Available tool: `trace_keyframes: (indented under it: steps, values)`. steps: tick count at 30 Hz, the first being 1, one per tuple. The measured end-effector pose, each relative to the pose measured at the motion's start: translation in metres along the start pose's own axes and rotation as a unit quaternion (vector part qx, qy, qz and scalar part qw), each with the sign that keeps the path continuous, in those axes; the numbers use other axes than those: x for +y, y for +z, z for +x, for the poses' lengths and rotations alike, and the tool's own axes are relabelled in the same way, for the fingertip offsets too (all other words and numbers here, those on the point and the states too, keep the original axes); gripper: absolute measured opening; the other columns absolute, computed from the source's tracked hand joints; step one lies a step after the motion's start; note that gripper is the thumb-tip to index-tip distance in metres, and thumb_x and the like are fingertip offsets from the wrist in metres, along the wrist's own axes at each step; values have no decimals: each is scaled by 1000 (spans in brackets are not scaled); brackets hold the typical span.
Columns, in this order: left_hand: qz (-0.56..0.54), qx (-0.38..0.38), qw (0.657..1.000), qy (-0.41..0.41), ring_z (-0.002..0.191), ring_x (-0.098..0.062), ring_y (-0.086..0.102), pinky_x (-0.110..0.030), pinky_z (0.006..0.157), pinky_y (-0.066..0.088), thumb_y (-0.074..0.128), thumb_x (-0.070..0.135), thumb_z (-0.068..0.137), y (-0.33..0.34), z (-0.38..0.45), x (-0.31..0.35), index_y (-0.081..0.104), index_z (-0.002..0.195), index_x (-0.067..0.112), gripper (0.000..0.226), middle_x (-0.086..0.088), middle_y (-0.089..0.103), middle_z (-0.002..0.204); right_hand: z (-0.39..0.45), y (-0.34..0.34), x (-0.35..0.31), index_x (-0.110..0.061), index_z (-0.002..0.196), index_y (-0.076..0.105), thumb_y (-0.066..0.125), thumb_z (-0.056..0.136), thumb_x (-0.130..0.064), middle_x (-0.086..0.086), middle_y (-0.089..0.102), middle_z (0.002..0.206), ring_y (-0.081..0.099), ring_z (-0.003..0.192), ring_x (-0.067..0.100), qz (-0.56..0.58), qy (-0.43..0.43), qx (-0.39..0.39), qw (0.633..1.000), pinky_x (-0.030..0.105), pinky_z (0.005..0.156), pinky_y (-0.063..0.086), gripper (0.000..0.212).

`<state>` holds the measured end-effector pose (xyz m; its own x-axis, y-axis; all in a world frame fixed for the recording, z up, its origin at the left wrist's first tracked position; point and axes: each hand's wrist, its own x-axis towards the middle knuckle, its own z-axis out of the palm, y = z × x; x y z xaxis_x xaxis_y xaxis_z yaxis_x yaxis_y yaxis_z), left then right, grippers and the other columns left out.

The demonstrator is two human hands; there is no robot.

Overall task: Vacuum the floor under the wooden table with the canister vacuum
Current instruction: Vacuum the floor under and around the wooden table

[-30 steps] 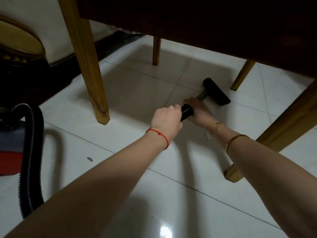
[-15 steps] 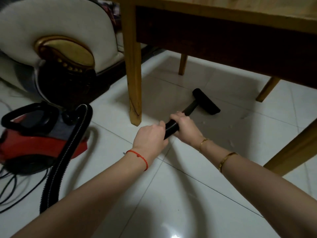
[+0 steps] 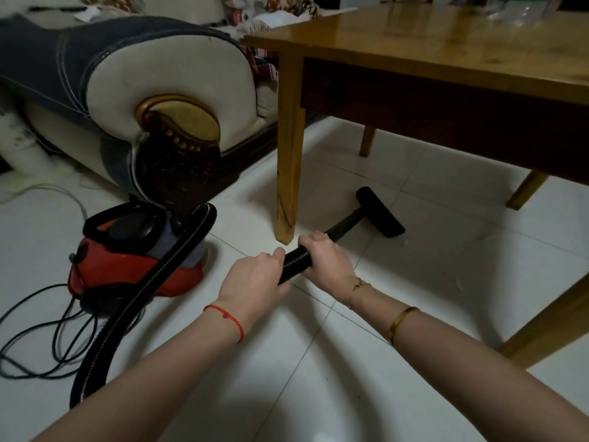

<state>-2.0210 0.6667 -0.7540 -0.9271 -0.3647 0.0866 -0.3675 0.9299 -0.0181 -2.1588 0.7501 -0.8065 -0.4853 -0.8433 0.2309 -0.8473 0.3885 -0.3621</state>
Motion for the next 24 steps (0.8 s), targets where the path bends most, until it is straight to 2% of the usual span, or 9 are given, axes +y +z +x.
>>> trace_keyframes:
  steps: [7,10,13,15,19,21,24]
  values:
    - [26,-4,1000,16,83,-26,66,-31,62,37,45,37,95,26,39,32,44,111,16,26,-3,63,96,5,4,52,-11,92,54,64,85,-18,8,57,101,50,101,24,-31,30,11,999,24,69,36,14]
    - [31,-4,999,22,83,-26,66,-31,60,37,46,35,95,41,67,57,44,112,16,25,-4,64,98,9,0,90,-10,92,53,63,85,-18,9,57,101,49,101,25,-38,55,6,998,28,71,43,15]
    - [24,-7,999,33,87,-26,67,-30,61,36,48,33,95,53,94,86,44,114,15,27,-4,64,102,9,-8,127,-7,93,52,65,83,-18,11,56,100,50,96,27,-45,78,-12,996,33,77,46,20]
    - [13,-8,999,39,89,-27,67,-30,61,35,48,30,95,60,110,107,44,114,15,25,-5,65,102,7,-15,152,-7,95,51,64,83,-17,11,54,101,52,93,26,-52,93,-32,994,33,75,48,20]
    - [5,-5,998,56,91,-28,67,-29,61,35,48,24,95,67,135,145,44,115,15,22,-5,66,104,3,-31,200,-9,98,52,64,83,-14,12,52,105,50,99,27,-46,110,-81,990,30,78,42,20]
    - [6,-3,998,70,92,-28,67,-30,61,34,48,23,95,70,146,162,44,116,14,24,-6,66,106,-1,-42,218,-12,99,49,62,85,-18,11,49,106,46,95,24,-45,126,-91,987,29,74,36,20]
    - [7,3,996,84,93,-28,67,-30,62,34,49,21,94,72,160,184,45,117,13,24,-7,65,106,-5,-58,236,-18,92,43,57,88,-23,7,47,104,48,93,24,-27,159,-109,981,34,74,40,15]
